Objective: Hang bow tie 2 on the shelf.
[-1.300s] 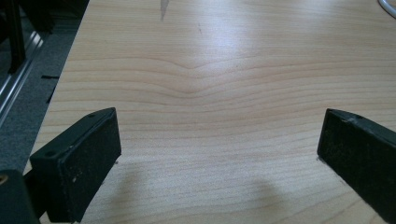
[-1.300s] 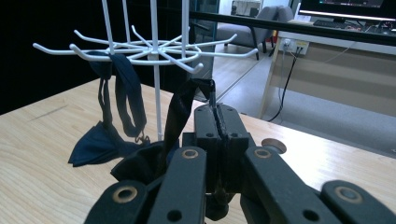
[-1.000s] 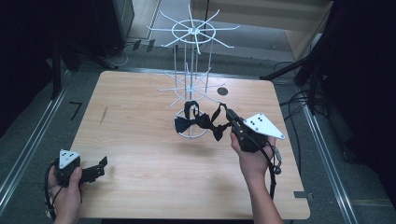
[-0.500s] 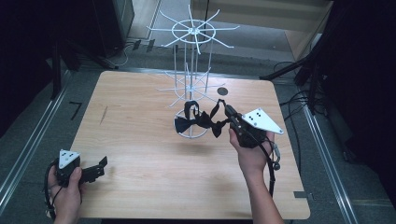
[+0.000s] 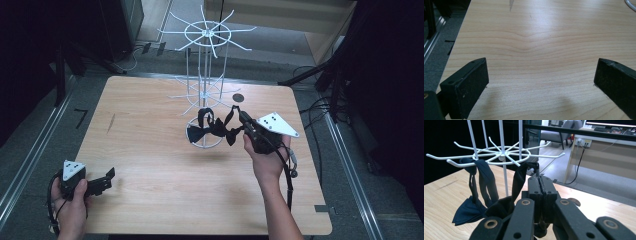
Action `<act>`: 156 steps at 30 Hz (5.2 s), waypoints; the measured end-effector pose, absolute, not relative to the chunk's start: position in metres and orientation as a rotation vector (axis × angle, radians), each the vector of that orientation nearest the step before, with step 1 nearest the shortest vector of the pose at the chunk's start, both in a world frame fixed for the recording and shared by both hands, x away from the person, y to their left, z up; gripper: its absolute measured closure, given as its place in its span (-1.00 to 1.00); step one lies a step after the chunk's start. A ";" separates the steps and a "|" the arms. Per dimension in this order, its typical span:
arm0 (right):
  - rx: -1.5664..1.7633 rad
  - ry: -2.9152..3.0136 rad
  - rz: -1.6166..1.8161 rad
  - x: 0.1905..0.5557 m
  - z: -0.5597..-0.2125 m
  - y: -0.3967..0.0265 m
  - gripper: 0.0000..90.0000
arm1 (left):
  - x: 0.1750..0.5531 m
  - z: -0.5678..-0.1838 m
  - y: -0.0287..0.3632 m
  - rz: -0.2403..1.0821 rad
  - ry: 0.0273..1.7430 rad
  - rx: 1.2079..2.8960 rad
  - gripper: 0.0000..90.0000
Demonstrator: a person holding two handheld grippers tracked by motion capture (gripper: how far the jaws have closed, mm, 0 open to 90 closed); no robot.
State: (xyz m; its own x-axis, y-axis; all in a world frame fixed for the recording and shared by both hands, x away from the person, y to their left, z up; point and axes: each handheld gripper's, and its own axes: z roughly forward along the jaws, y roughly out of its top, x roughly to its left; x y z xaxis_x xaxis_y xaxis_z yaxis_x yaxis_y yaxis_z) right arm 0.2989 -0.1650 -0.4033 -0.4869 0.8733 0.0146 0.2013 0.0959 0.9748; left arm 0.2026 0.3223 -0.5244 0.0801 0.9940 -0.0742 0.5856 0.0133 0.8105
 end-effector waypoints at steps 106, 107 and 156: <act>1.267 1.865 1.484 0.275 -0.465 -0.212 -1.00 | 0.203 -0.524 0.321 0.739 1.581 1.670 -1.00; 1.268 1.869 1.484 0.274 -0.466 -0.213 -1.00 | 0.203 -0.524 0.321 0.739 1.582 1.669 -1.00; 1.495 1.801 1.315 0.230 -0.529 -0.327 -1.00 | 0.202 -0.524 0.322 0.737 1.579 1.664 -1.00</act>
State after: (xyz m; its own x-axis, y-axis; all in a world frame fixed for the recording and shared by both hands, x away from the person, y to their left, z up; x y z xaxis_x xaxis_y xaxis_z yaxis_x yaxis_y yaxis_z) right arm 0.2298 -0.3268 -0.5288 -0.3089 0.9250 0.2215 0.4928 -0.0435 0.8691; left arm 0.2021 0.3217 -0.5242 0.0876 0.9937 -0.0699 0.5847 0.0056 0.8112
